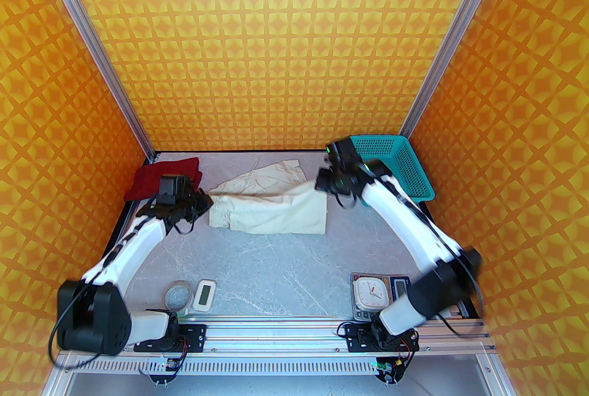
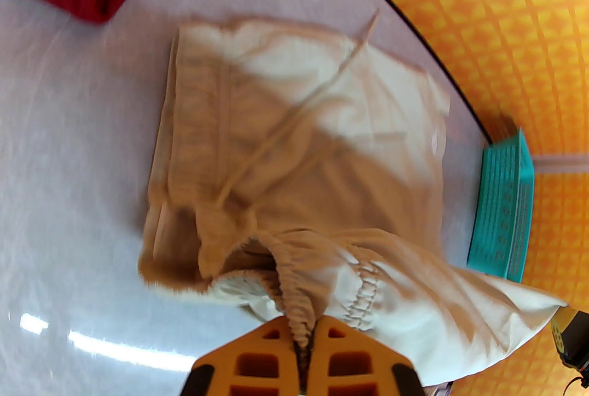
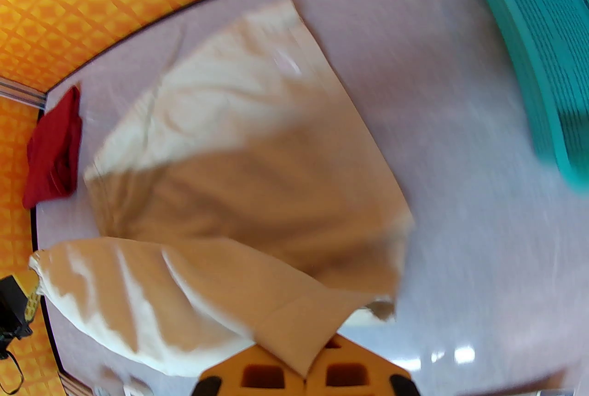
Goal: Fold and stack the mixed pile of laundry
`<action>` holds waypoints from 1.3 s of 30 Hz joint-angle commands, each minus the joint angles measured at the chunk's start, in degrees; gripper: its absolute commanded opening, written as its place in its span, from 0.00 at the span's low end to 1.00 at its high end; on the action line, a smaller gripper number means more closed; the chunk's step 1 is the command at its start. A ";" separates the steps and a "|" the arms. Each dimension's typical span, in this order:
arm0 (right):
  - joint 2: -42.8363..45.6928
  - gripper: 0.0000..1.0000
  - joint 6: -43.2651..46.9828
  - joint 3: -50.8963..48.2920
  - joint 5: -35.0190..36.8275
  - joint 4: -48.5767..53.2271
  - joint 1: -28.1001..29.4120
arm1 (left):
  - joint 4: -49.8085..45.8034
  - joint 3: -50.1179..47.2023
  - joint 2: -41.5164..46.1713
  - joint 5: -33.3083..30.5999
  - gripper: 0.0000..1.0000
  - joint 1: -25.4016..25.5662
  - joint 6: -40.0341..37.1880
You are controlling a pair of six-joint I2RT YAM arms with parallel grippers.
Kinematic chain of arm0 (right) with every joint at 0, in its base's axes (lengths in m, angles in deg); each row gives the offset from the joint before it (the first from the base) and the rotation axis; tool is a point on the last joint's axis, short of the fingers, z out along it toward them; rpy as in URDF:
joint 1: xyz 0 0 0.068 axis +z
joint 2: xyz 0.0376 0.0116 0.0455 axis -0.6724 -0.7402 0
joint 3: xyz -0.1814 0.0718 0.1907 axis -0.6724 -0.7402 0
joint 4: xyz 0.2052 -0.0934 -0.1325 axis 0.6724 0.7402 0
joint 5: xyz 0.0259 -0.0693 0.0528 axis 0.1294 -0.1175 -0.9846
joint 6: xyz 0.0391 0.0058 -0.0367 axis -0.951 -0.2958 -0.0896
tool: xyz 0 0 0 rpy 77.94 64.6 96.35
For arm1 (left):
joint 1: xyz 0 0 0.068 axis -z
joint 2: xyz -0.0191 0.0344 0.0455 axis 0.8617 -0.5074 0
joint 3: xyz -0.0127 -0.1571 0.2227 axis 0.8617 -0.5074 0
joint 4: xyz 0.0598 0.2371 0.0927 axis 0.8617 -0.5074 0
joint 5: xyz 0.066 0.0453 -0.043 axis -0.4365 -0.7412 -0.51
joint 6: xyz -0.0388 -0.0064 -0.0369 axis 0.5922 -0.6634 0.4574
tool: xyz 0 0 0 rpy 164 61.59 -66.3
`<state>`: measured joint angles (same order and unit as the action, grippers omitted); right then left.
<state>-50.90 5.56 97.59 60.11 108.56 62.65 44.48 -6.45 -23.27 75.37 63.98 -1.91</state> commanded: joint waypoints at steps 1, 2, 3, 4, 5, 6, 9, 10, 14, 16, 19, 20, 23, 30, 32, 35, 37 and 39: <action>-6.74 0.00 3.63 7.60 -3.42 -3.04 -1.46 | 4.74 3.87 -4.00 -0.20 0.00 -1.41 2.24; -8.80 0.00 4.03 9.59 -4.43 -3.41 -1.87 | 5.19 4.46 -5.11 -0.12 0.00 -1.66 2.62; -11.16 0.00 4.19 11.74 -5.35 -3.72 -2.23 | 5.71 4.97 -6.40 -0.09 0.00 -1.91 2.87; -13.46 0.00 4.22 13.87 -6.61 -3.86 -2.66 | 6.19 5.41 -7.55 -0.09 0.00 -2.28 3.29; -15.47 0.00 4.35 15.66 -8.02 -4.18 -3.08 | 6.68 5.61 -8.54 -0.09 0.00 -2.59 3.81; -17.69 0.00 4.41 17.47 -9.61 -4.75 -3.60 | 7.29 5.76 -9.48 -0.01 0.00 -2.94 4.19; -23.36 0.00 4.47 22.32 -13.69 -6.15 -4.94 | 8.74 5.96 -12.13 -0.01 0.00 -4.05 5.20; -25.47 0.00 4.67 23.96 -14.79 -6.53 -5.32 | 9.24 6.01 -13.10 0.22 0.00 -4.42 5.85; -31.06 0.00 4.58 26.97 -17.57 -9.19 -6.04 | 11.49 7.15 -17.06 1.57 0.00 -5.52 7.00; -33.48 0.00 3.74 26.94 -19.11 -12.22 -6.25 | 12.07 8.52 -19.59 1.89 0.00 -5.70 7.55; -36.88 0.00 2.37 26.90 -20.81 -17.31 -6.55 | 13.48 10.49 -23.35 2.37 0.00 -5.95 8.43; -37.92 0.00 2.09 27.02 -21.08 -18.99 -6.60 | 13.87 11.00 -24.50 2.51 0.00 -6.01 8.78; -41.11 0.00 1.18 27.12 -22.13 -25.26 -6.82 | 15.41 12.50 -28.06 3.07 0.00 -6.31 10.00; -50.22 0.03 -6.10 31.86 -26.68 -38.79 -7.44 | 20.49 12.53 -32.36 3.69 0.00 -7.19 13.50; -51.61 0.07 -7.84 32.44 -26.15 -40.98 -7.48 | 22.03 11.83 -32.54 3.69 0.00 -7.41 14.24; -52.97 0.09 -10.46 32.77 -24.11 -42.28 -8.04 | 25.46 10.25 -32.51 3.69 0.03 -7.81 16.18; -53.69 0.22 -13.34 32.25 -24.41 -44.47 -8.60 | 27.50 9.56 -32.26 3.71 0.16 -7.90 16.55; -54.17 0.32 -14.99 32.21 -25.54 -45.67 -8.99 | 29.90 8.56 -31.45 3.68 0.33 -7.90 16.92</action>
<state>-103.47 -4.73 128.16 35.98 68.26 54.68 69.09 3.78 -55.49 78.65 56.66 13.42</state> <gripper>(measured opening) 0.283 0.266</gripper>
